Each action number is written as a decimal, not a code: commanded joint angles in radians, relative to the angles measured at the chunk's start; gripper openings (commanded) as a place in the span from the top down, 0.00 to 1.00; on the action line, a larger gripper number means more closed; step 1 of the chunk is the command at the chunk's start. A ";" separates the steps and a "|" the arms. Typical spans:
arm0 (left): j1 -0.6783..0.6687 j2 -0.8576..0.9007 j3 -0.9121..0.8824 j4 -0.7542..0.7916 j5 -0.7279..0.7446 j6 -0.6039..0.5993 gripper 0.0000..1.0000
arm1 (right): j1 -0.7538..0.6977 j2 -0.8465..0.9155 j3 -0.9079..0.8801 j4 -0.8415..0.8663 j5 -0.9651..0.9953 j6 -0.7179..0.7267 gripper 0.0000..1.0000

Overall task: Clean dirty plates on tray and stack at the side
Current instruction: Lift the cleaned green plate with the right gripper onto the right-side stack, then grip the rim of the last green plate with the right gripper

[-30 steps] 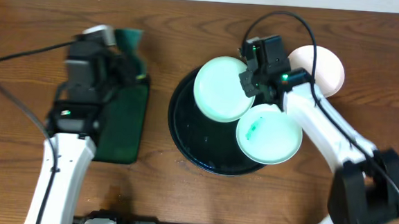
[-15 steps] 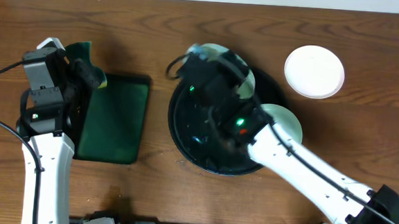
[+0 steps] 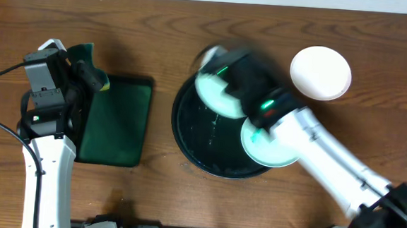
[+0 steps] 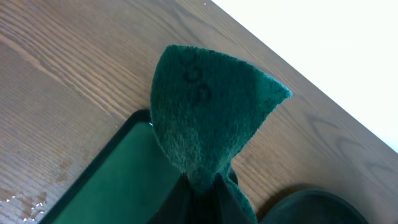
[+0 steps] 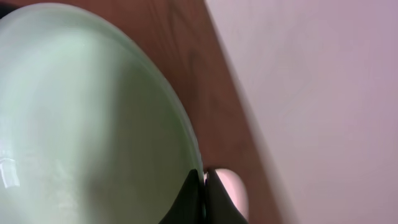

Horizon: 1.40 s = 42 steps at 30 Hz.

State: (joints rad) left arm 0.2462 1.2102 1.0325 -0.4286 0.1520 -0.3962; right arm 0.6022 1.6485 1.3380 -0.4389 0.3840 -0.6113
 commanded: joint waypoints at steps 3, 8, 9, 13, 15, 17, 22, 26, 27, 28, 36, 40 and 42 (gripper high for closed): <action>0.004 0.000 0.005 -0.002 0.006 -0.010 0.93 | -0.382 0.008 0.002 0.013 -0.715 0.396 0.99; 0.004 0.000 0.005 -0.002 0.006 -0.010 0.93 | -0.699 0.060 0.002 0.015 -0.983 0.590 0.99; 0.004 0.000 0.005 -0.002 0.006 -0.010 0.93 | -0.752 0.079 0.002 0.010 -0.983 0.614 0.99; 0.004 0.000 0.005 -0.005 0.006 -0.010 0.93 | -0.883 0.163 0.002 0.007 -0.979 0.680 0.99; 0.004 0.000 0.005 -0.005 0.006 -0.010 0.93 | -0.929 0.208 0.002 0.028 -0.978 0.713 0.99; 0.004 0.000 0.005 -0.005 0.006 -0.010 0.93 | -0.961 0.248 0.002 0.055 -0.971 0.727 0.99; 0.004 0.009 0.005 -0.005 0.006 -0.010 0.93 | -0.988 0.307 0.002 0.123 -0.932 0.749 0.99; 0.004 0.028 0.005 -0.005 0.006 -0.010 0.93 | -0.981 0.325 0.002 0.153 -0.930 0.749 0.54; 0.004 0.033 0.005 -0.006 0.006 -0.010 0.93 | -0.979 0.325 0.002 0.153 -0.931 0.749 0.48; 0.004 0.038 0.005 -0.009 0.007 -0.012 0.93 | -0.978 0.325 0.002 0.152 -0.933 0.750 0.45; 0.004 0.041 0.006 -0.006 0.021 -0.029 0.93 | -0.960 0.231 0.002 0.059 -1.149 0.751 0.46; 0.004 0.041 0.005 -0.006 0.021 -0.029 0.93 | -0.930 0.125 0.002 -0.119 -1.092 0.686 0.55; 0.004 0.041 0.005 -0.006 0.021 -0.029 0.93 | -0.911 0.066 0.002 -0.217 -0.983 0.682 0.56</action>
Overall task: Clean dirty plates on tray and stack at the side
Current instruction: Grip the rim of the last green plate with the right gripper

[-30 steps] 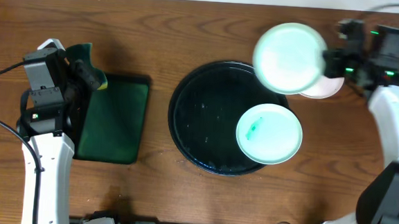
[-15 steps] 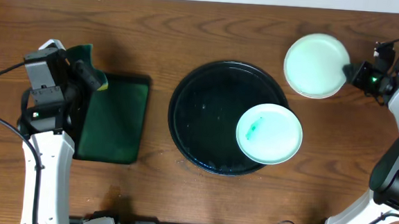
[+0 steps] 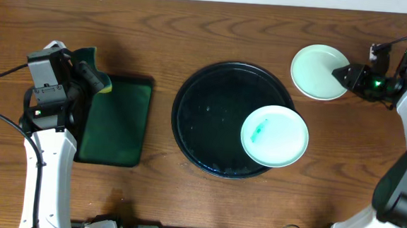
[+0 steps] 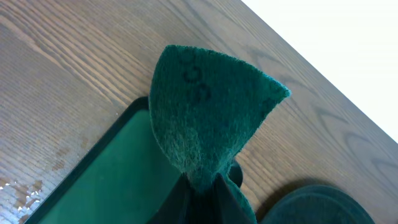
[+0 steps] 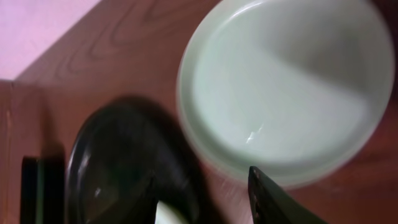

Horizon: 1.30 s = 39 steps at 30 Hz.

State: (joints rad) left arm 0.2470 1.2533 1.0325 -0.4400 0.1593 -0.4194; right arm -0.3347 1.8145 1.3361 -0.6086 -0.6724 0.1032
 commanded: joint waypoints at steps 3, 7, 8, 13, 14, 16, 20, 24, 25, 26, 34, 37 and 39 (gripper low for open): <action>0.003 -0.002 0.005 0.006 0.014 -0.005 0.93 | 0.064 -0.191 0.004 -0.198 0.276 -0.019 0.56; 0.003 -0.002 0.005 0.006 0.014 -0.005 0.93 | 0.123 -0.289 0.002 -0.378 0.348 0.005 0.55; 0.003 -0.002 0.006 0.007 0.014 -0.005 0.93 | 0.140 -0.306 -0.001 -0.414 0.357 0.007 0.52; 0.003 -0.002 0.005 0.002 0.014 -0.005 0.93 | 0.220 -0.347 -0.061 -0.518 0.473 0.054 0.50; 0.003 -0.002 0.005 0.000 0.014 -0.006 0.93 | 0.227 -0.350 -0.087 -0.518 0.483 0.075 0.50; 0.003 -0.002 0.005 -0.003 0.014 -0.005 0.93 | 0.234 -0.351 -0.148 -0.509 0.483 0.108 0.49; 0.003 -0.002 0.005 -0.005 0.014 -0.006 0.93 | 0.234 -0.350 -0.248 -0.507 0.449 0.154 0.46; 0.003 -0.002 0.005 -0.005 0.014 -0.029 0.93 | 0.242 -0.350 -0.339 -0.463 0.423 0.154 0.47; 0.003 -0.002 0.005 -0.005 0.014 -0.029 0.93 | 0.245 -0.350 -0.356 -0.444 0.420 0.154 0.50; 0.003 -0.002 0.005 -0.005 0.014 -0.029 0.93 | 0.250 -0.350 -0.378 -0.415 0.408 0.154 0.53; 0.003 -0.002 0.005 -0.012 0.014 -0.028 0.93 | 0.327 -0.350 -0.493 -0.189 0.351 0.270 0.53; 0.003 -0.002 0.005 -0.012 0.014 -0.028 0.93 | 0.354 -0.350 -0.532 -0.121 0.370 0.328 0.53; 0.003 -0.002 0.005 -0.012 0.014 -0.028 0.93 | 0.367 -0.350 -0.554 -0.084 0.389 0.362 0.55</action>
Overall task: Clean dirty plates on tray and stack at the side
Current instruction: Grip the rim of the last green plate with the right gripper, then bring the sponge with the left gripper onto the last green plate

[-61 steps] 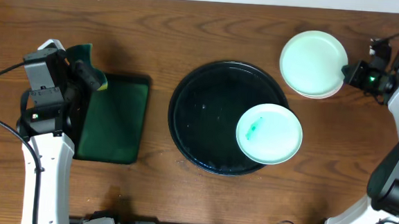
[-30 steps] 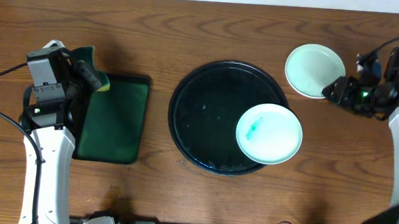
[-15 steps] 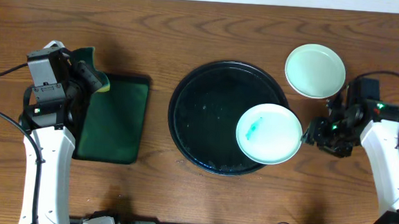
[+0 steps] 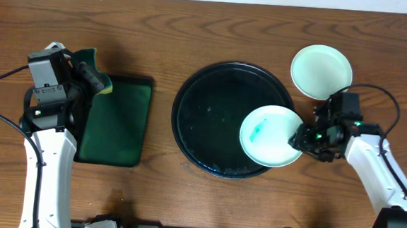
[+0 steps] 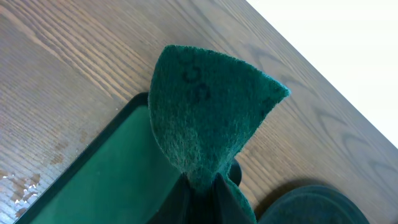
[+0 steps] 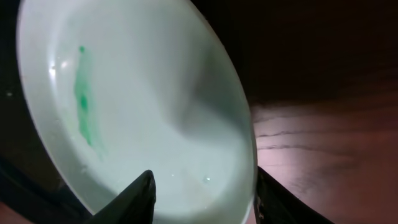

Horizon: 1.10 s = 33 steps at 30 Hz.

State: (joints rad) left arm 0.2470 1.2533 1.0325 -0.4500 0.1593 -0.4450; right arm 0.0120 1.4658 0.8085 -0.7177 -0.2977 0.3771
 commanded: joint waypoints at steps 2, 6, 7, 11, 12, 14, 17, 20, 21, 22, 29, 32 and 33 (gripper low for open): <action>0.003 -0.002 0.005 -0.002 0.015 -0.003 0.92 | 0.027 -0.002 -0.039 0.049 0.020 0.103 0.60; 0.003 -0.002 0.005 -0.002 0.017 -0.003 0.92 | 0.038 -0.002 -0.042 0.087 0.021 0.105 0.71; 0.003 -0.002 0.005 -0.002 0.017 -0.003 0.93 | 0.040 -0.001 -0.042 0.095 0.021 0.105 0.75; 0.003 -0.002 0.005 -0.002 0.018 -0.003 0.93 | 0.053 -0.001 -0.042 0.118 0.018 0.109 0.99; 0.003 -0.002 0.005 -0.002 0.018 -0.003 0.93 | 0.059 -0.001 -0.042 0.127 0.011 0.109 0.99; 0.003 -0.002 0.005 0.003 0.055 -0.002 0.93 | 0.077 -0.001 -0.042 0.175 -0.024 0.108 0.99; -0.002 0.006 0.005 0.031 0.158 -0.001 0.93 | 0.116 0.000 -0.042 0.283 -0.084 0.109 0.99; -0.027 0.022 0.005 0.050 0.235 0.006 0.92 | 0.167 0.010 -0.039 0.403 -0.100 0.138 0.99; -0.044 0.029 0.005 0.052 0.250 0.006 0.93 | 0.183 0.018 -0.037 0.433 -0.099 0.148 0.99; -0.062 0.036 0.005 0.055 0.260 0.006 0.93 | 0.202 0.031 -0.035 0.467 -0.100 0.150 0.99; -0.255 0.111 0.005 0.072 0.286 0.014 0.93 | 0.274 0.191 0.002 0.566 -0.040 0.145 0.99; -0.335 0.146 0.005 0.077 0.285 0.063 0.93 | 0.267 0.242 0.039 0.561 -0.039 0.114 0.99; -0.357 0.157 0.005 0.079 0.285 0.067 0.93 | 0.263 0.249 0.052 0.549 -0.033 0.103 0.95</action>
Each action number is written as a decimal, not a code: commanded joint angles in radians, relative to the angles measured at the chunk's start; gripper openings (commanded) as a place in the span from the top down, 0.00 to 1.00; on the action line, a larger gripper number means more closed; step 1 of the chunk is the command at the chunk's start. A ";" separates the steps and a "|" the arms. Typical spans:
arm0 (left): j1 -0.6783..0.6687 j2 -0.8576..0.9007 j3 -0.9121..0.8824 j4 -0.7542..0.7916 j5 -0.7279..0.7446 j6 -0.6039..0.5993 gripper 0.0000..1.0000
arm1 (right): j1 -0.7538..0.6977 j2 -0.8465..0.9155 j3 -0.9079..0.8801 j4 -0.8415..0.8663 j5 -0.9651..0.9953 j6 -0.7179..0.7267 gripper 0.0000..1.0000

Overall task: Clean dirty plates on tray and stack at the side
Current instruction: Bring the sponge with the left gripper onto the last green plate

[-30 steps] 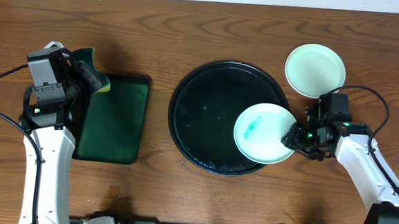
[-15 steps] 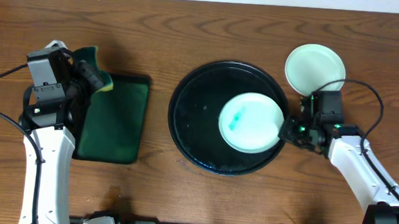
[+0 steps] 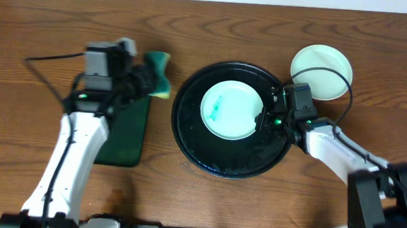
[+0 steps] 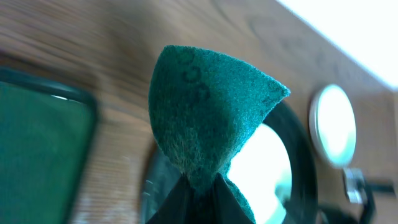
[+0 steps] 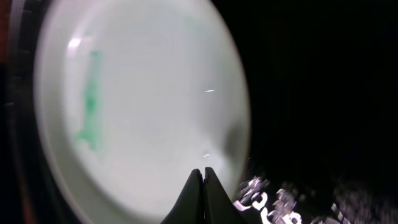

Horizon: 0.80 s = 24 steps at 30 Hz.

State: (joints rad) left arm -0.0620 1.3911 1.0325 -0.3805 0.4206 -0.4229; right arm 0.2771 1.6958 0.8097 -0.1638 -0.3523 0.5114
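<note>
A pale green plate (image 3: 231,109) with a green smear (image 5: 90,109) lies in the round black tray (image 3: 188,138), near its middle. My right gripper (image 3: 265,120) is shut on that plate's right rim (image 5: 203,177). A clean pale plate (image 3: 322,71) rests on the table at the back right. My left gripper (image 3: 149,83) is shut on a green sponge (image 3: 160,85), held just left of the black tray's rim. In the left wrist view the sponge (image 4: 205,112) stands up from the gripper (image 4: 202,196), with the smeared plate (image 4: 264,168) behind it.
A rectangular dark green tray (image 3: 126,134) lies on the table at the left, under my left arm. The table's back edge runs close behind both trays and the clean plate. A cable loops over the clean plate's near side (image 3: 313,60).
My right gripper was open at the smeared plate's rim and is now shut on it. The plate has moved from the tray's right edge to its middle. My left gripper has carried the sponge right, up to the black tray.
My right gripper held a plate above the black tray while my left held the sponge over the green tray. Then that plate lay at the back right, let go. Then my right gripper stood open at the smeared plate's rim; now it grips it, with the sponge close by.
</note>
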 commanded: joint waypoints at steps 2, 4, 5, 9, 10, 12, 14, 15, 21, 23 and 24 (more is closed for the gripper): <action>-0.078 0.034 0.005 0.017 0.024 0.045 0.93 | -0.013 0.023 0.084 -0.058 0.070 -0.035 0.82; -0.098 0.041 0.005 0.026 0.024 0.045 0.93 | -0.022 0.023 0.123 -0.121 0.099 -0.062 0.80; -0.103 0.042 0.005 0.028 0.024 0.047 0.93 | -0.023 0.023 0.142 -0.150 0.105 -0.076 0.77; -0.126 0.042 0.005 0.032 0.024 0.047 0.93 | -0.020 0.023 0.193 -0.234 0.119 -0.083 0.74; -0.135 0.042 0.005 0.032 0.024 0.047 0.93 | -0.019 0.023 0.200 -0.247 0.119 -0.083 0.74; -0.151 0.042 0.005 0.031 0.024 0.047 0.93 | -0.017 0.023 0.217 -0.282 0.116 -0.083 0.73; -0.171 0.042 0.005 0.031 0.024 0.047 0.93 | -0.015 0.023 0.237 -0.318 0.129 -0.092 0.72; -0.180 0.042 0.005 0.032 0.024 0.047 0.93 | -0.015 0.023 0.240 -0.326 0.142 -0.093 0.72; -0.233 0.042 0.005 0.050 0.020 0.043 0.93 | -0.016 0.069 0.240 -0.346 0.247 -0.078 0.77; -0.252 0.045 0.005 0.058 0.011 0.024 0.93 | -0.014 0.106 0.240 -0.323 0.226 -0.079 0.77; -0.262 0.047 0.005 0.062 -0.001 0.004 0.92 | -0.014 0.126 0.240 -0.311 0.207 -0.078 0.77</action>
State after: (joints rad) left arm -0.3031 1.4364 1.0325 -0.3313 0.4309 -0.3958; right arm 0.2623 1.7645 1.0332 -0.4885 -0.1505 0.4362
